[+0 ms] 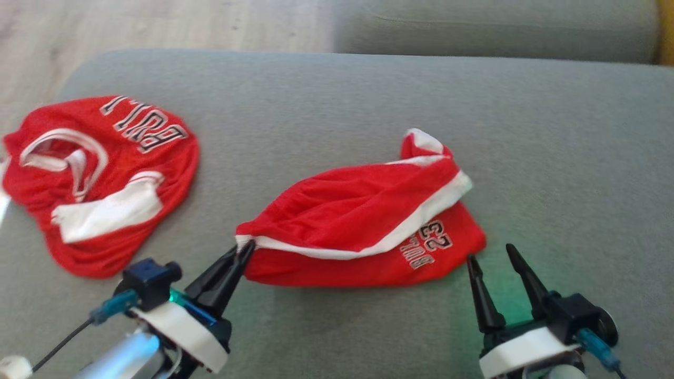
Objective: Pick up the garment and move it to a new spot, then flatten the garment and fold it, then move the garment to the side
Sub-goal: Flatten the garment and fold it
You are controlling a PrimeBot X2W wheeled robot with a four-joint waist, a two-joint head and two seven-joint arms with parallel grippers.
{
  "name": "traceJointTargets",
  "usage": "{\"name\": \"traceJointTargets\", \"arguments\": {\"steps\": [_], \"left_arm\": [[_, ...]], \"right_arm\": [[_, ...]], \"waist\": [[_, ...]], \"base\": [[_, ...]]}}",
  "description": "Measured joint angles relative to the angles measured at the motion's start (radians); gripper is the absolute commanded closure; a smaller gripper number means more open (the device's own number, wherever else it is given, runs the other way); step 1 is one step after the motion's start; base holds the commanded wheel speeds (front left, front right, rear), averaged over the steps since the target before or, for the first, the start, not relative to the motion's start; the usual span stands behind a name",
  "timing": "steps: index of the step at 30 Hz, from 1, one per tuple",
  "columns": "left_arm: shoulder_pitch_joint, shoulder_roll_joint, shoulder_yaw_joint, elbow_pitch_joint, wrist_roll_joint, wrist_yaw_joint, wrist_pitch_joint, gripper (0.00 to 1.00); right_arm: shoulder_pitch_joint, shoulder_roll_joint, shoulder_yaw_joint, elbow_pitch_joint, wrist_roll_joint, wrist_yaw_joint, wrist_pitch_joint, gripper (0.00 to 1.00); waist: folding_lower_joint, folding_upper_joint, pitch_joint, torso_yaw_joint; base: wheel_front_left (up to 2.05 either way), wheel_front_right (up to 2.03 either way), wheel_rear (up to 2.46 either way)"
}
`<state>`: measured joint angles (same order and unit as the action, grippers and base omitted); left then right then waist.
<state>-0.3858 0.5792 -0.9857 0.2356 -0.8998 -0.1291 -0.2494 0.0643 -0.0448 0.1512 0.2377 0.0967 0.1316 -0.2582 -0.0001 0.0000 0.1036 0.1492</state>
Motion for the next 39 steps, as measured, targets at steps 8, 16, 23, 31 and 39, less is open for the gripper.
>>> {"name": "traceJointTargets", "arguments": {"steps": [8, 16, 23, 31, 39], "left_arm": [[0.057, -0.007, 0.077, 0.035, 0.050, -0.003, 0.000, 1.00], [0.063, -0.036, 0.073, 0.035, 0.057, -0.003, 0.000, 1.00], [0.063, -0.036, 0.058, 0.031, 0.056, -0.003, 0.000, 1.00], [0.061, -0.035, 0.050, 0.024, 0.056, -0.003, 0.000, 1.00], [0.054, -0.035, 0.055, 0.017, 0.066, -0.003, 0.000, 1.00]], "right_arm": [[-0.202, -0.029, 0.080, 0.202, -0.040, 0.000, 0.000, 0.00], [-0.304, -0.100, 0.188, 0.337, -0.047, 0.000, 0.000, 0.00], [-0.323, -0.098, 0.197, 0.376, -0.041, 0.000, 0.000, 0.00], [-0.347, -0.093, 0.176, 0.429, -0.079, 0.000, 0.000, 0.53], [-0.391, -0.091, 0.232, 0.483, -0.058, 0.000, 0.000, 1.00]], "waist": [[0.0001, 0.0000, -0.007, 0.095], [0.0001, 0.0000, -0.017, 0.150], [0.0001, 0.0000, -0.021, 0.178], [0.0002, 0.0000, -0.014, 0.180], [0.0002, 0.0000, -0.001, 0.161]], "base": [[0.00, 0.00, 0.00], [0.00, 0.00, 0.00], [0.00, 0.00, 0.00], [0.00, 0.00, 0.00], [0.00, 0.00, 0.00]]}}
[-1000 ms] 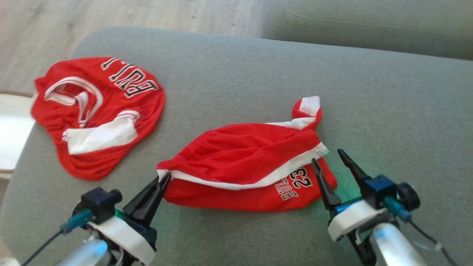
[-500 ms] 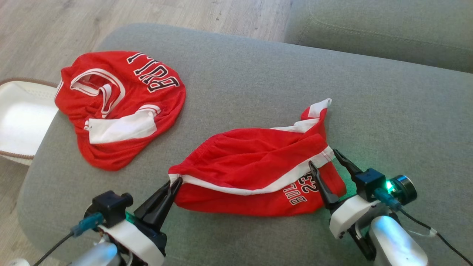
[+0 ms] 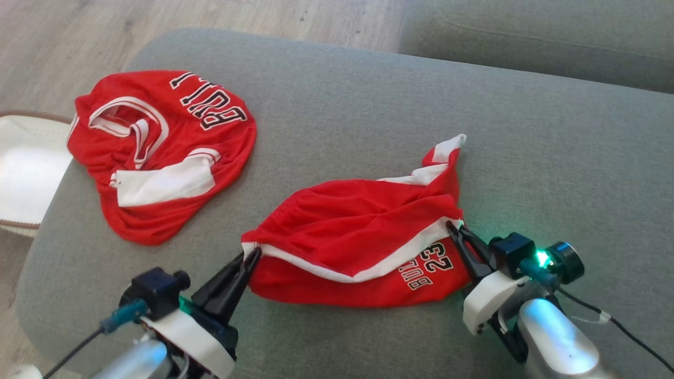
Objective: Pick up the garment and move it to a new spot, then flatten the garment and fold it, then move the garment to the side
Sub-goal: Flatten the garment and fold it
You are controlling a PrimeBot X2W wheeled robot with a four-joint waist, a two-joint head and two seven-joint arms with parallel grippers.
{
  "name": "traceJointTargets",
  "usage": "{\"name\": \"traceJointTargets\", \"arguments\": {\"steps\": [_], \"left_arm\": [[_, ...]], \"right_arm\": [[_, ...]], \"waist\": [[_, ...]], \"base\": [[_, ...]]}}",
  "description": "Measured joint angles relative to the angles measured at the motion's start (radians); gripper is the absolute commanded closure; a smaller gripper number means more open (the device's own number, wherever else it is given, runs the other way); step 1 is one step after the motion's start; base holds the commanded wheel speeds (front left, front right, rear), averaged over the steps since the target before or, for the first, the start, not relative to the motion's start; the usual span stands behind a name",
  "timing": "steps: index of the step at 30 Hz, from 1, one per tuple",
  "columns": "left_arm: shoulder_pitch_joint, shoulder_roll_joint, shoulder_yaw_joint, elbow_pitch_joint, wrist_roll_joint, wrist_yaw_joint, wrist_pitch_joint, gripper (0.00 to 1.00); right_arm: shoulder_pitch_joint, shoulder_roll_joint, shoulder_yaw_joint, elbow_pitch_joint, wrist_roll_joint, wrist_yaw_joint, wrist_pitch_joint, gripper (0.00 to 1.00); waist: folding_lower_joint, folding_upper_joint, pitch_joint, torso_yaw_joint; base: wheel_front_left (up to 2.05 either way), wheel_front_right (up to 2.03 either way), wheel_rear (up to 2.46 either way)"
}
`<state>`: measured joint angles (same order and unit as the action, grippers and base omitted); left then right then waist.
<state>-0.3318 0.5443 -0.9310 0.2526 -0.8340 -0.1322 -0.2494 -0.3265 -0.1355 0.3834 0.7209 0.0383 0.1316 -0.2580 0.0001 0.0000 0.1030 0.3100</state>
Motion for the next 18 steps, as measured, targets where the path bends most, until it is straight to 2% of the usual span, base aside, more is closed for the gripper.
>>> {"name": "traceJointTargets", "arguments": {"steps": [3, 9, 12, 13, 18], "left_arm": [[-0.006, 0.001, 0.031, -0.017, 0.026, 0.000, 0.000, 1.00], [-0.034, 0.019, 0.109, -0.148, 0.024, 0.000, 0.000, 1.00], [-0.081, 0.061, 0.162, -0.218, 0.019, 0.000, 0.000, 1.00], [-0.131, 0.094, 0.182, -0.259, 0.003, 0.000, -0.002, 1.00], [-0.316, 0.163, 0.180, -0.329, -0.022, 0.000, -0.002, 1.00]], "right_arm": [[-0.003, -0.001, -0.009, -0.022, 0.022, 0.000, 0.000, 1.00], [-0.024, -0.025, -0.076, -0.168, 0.076, 0.000, 0.000, 1.00], [-0.056, -0.059, -0.112, -0.231, 0.078, 0.000, 0.000, 1.00], [-0.098, -0.081, -0.140, -0.266, 0.088, 0.000, 0.000, 1.00], [-0.282, -0.118, -0.208, -0.327, 0.109, 0.000, 0.013, 1.00]], "waist": [[0.0000, 0.0000, -0.002, -0.013], [0.0000, 0.0000, -0.018, -0.064], [0.0000, 0.0000, -0.030, -0.107], [-0.0001, 0.0000, -0.036, -0.140], [-0.0001, 0.0000, -0.034, -0.226]], "base": [[0.00, 0.00, 0.00], [0.00, 0.00, 0.00], [0.00, 0.00, 0.00], [0.00, 0.00, 0.00], [0.00, 0.00, 0.00]]}}
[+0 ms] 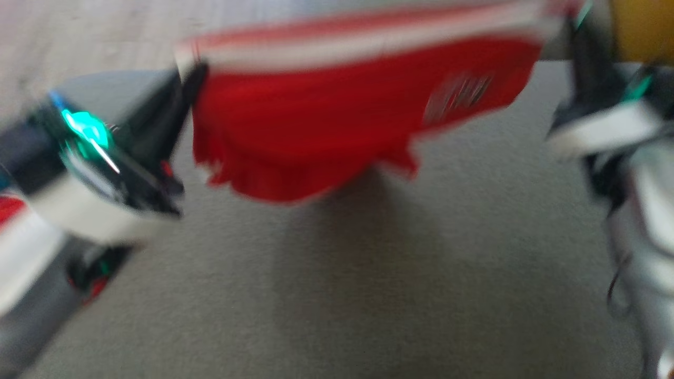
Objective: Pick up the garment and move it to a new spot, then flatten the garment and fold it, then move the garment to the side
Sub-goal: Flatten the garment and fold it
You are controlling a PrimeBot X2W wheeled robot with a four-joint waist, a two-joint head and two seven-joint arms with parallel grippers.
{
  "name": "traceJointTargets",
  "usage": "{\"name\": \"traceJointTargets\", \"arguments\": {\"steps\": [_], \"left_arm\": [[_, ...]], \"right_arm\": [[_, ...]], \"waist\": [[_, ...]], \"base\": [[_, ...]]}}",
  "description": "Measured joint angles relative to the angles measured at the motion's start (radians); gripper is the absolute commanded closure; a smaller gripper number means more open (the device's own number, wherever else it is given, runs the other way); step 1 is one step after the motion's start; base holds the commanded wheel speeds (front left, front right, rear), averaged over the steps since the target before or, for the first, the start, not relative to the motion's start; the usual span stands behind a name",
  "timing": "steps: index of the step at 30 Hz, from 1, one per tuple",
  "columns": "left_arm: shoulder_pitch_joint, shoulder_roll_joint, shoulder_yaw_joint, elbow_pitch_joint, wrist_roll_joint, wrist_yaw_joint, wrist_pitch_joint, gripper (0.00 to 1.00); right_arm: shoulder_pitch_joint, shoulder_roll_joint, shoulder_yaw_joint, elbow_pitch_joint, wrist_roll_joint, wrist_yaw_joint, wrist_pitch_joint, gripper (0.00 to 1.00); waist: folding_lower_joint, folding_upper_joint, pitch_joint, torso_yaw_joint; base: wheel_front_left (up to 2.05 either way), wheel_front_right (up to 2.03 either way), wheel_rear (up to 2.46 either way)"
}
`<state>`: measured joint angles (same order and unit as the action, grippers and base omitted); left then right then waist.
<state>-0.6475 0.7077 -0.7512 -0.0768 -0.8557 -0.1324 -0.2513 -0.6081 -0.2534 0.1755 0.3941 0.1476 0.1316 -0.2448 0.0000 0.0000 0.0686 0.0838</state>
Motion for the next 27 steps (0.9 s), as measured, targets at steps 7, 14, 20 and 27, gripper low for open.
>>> {"name": "traceJointTargets", "arguments": {"steps": [7, 14, 20, 27], "left_arm": [[-0.375, 0.008, -0.085, 0.020, -0.070, 0.000, 0.054, 1.00], [-0.663, -0.071, -0.224, 0.227, -0.094, 0.000, 0.035, 1.00], [-0.837, -0.112, -0.260, 0.347, -0.048, 0.000, -0.006, 1.00], [-0.808, -0.136, -0.162, 0.311, 0.004, 0.000, -0.007, 1.00]], "right_arm": [[-0.294, -0.022, -0.056, -0.018, -0.028, 0.000, 0.078, 1.00], [-0.500, -0.020, -0.083, 0.095, -0.100, 0.000, 0.088, 1.00], [-0.638, -0.021, -0.127, 0.136, -0.190, 0.000, 0.029, 1.00], [-0.643, -0.011, -0.160, 0.093, -0.248, 0.000, 0.001, 1.00]], "waist": [[0.0002, 0.0000, 0.081, -0.075], [0.0003, 0.0000, 0.208, -0.123], [0.0004, -0.0001, 0.314, -0.149], [0.0004, -0.0001, 0.385, -0.157]], "base": [[0.00, 0.00, 0.00], [0.00, 0.00, 0.00], [0.00, 0.00, 0.00], [0.00, 0.00, 0.00]]}}
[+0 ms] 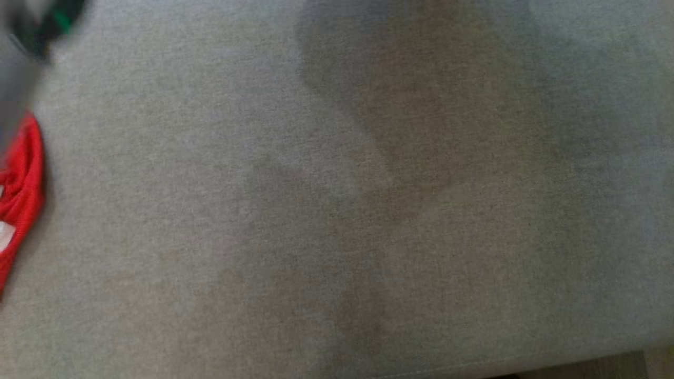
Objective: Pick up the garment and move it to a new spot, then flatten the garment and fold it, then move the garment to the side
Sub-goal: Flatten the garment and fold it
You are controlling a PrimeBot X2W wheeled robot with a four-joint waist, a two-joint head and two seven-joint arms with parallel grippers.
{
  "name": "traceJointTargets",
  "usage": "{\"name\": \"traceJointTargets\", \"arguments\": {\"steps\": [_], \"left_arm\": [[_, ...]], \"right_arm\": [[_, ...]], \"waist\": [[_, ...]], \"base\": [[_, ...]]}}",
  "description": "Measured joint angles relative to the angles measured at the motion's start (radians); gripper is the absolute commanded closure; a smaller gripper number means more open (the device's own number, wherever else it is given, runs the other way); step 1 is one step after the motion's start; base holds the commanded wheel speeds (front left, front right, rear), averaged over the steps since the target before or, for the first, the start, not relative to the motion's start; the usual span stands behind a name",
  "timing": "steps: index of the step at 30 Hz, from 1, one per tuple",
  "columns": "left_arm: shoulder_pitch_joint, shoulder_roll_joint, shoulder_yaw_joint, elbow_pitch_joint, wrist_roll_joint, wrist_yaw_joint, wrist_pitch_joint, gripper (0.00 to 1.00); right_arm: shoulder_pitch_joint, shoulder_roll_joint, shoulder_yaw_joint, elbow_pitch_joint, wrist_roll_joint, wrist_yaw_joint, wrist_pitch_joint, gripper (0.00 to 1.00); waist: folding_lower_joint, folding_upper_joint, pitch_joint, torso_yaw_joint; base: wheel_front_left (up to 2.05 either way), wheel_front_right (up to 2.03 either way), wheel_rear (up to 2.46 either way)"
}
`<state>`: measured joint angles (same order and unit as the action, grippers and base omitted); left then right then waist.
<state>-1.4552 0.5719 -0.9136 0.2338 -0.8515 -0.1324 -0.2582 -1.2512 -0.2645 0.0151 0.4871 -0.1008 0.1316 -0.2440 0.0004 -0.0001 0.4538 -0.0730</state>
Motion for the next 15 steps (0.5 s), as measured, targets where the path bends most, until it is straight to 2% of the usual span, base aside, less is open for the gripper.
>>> {"name": "traceJointTargets", "arguments": {"steps": [5, 9, 10, 15], "left_arm": [[0.245, -0.001, 0.016, -0.086, 0.002, 0.000, 0.000, 1.00], [0.470, -0.014, 0.020, -0.127, 0.007, 0.000, 0.000, 1.00], [0.581, -0.021, 0.009, -0.145, 0.016, 0.000, 0.000, 1.00], [0.848, -0.051, -0.024, -0.142, 0.053, 0.000, 0.001, 1.00]], "right_arm": [[0.182, 0.040, -0.043, -0.096, -0.015, 0.000, -0.013, 1.00], [0.432, 0.057, -0.067, -0.134, -0.043, 0.000, -0.013, 1.00], [0.557, 0.067, -0.084, -0.151, -0.042, 0.000, -0.011, 1.00], [0.820, 0.078, -0.113, -0.212, -0.023, 0.000, 0.029, 1.00]], "waist": [[-0.0007, 0.0001, -0.016, 0.018], [-0.0005, 0.0001, -0.053, 0.035], [-0.0007, 0.0001, -0.079, 0.043], [-0.0008, 0.0001, -0.157, 0.061]], "base": [[0.00, 0.00, 0.00], [0.00, 0.00, 0.00], [0.00, 0.00, 0.00], [0.00, 0.00, 0.00]]}}
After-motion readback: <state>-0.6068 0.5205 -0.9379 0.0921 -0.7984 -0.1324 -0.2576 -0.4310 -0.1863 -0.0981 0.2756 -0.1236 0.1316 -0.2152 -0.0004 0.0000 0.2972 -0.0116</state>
